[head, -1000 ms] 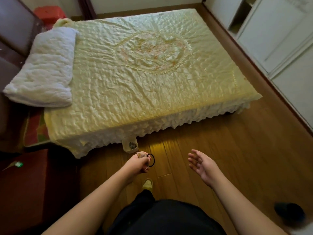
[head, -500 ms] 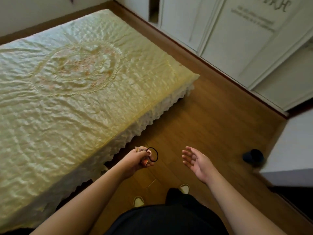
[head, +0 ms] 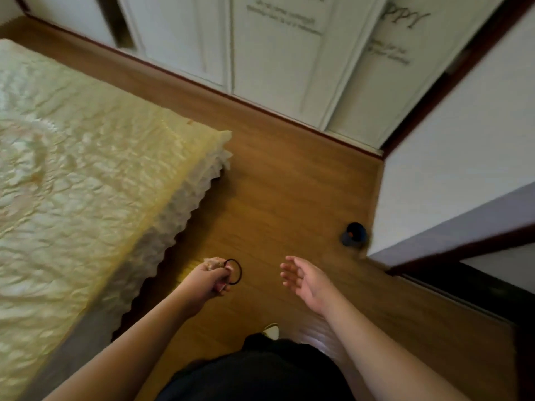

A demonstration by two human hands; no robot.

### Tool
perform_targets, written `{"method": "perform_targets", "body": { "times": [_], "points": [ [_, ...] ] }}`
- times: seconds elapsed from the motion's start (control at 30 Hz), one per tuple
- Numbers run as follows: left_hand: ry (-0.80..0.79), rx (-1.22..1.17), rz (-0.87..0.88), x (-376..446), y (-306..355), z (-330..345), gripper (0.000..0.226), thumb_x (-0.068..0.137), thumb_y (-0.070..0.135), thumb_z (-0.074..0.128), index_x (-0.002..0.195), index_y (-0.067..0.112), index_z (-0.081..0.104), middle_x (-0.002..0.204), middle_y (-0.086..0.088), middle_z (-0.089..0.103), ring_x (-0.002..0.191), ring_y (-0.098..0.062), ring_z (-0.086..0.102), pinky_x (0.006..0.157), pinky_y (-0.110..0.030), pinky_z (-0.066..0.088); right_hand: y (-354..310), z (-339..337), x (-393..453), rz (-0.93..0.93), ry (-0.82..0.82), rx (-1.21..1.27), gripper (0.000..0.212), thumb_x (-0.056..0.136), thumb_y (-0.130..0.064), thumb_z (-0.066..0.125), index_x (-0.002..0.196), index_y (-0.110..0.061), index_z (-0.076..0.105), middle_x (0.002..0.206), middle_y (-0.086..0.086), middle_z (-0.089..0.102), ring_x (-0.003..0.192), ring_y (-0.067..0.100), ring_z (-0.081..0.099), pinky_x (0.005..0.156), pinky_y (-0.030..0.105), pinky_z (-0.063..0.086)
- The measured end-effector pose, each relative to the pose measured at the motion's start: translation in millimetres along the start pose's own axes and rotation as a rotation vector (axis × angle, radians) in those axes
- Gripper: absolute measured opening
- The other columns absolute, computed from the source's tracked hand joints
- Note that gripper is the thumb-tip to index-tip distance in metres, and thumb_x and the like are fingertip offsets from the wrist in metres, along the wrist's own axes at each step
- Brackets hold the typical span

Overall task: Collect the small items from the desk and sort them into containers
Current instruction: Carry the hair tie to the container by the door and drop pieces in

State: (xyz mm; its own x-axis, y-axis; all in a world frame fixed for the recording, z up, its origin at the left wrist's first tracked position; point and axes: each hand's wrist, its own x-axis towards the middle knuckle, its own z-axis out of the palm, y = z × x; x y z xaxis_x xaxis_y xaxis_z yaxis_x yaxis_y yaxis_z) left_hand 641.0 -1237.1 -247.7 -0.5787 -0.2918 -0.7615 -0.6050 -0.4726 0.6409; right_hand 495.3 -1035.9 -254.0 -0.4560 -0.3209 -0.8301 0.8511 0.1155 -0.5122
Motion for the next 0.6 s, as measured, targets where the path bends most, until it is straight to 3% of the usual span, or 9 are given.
{"method": "perform_targets", "body": {
  "times": [0.13,0.4,0.6],
  "points": [
    [-0.025,0.049,-0.022,32,26,49,0.017,0.090,0.010,0.062,0.106,0.004,0.060,0.090,-0.015,0.064,0.071,-0.023,0.063,0.056,-0.028,0.051,-30,-36,11,-0.020,0.066,0.096,0.023,0.100,-0.021,0.046,0.112,-0.009,0.061,0.089,0.010,0.071,0.076,0.020,0.066,0.067,0.033,0.051],
    [-0.149,0.241,-0.064,94,80,114,0.012,0.094,0.013,0.058,0.094,0.002,0.064,0.086,-0.011,0.062,0.078,-0.021,0.063,0.071,-0.032,0.053,-74,-72,43,-0.028,0.153,0.236,0.023,0.100,-0.023,0.048,0.111,-0.011,0.064,0.092,0.009,0.073,0.077,0.020,0.068,0.067,0.033,0.054],
    [-0.330,0.554,0.003,152,143,161,0.027,0.096,0.023,0.056,0.076,0.006,0.062,0.072,-0.012,0.062,0.062,-0.016,0.058,0.062,-0.026,0.051,-119,-94,61,-0.088,0.288,0.310,0.023,0.100,-0.024,0.049,0.113,-0.012,0.063,0.095,0.008,0.070,0.079,0.020,0.066,0.066,0.032,0.050]
  ]
}}
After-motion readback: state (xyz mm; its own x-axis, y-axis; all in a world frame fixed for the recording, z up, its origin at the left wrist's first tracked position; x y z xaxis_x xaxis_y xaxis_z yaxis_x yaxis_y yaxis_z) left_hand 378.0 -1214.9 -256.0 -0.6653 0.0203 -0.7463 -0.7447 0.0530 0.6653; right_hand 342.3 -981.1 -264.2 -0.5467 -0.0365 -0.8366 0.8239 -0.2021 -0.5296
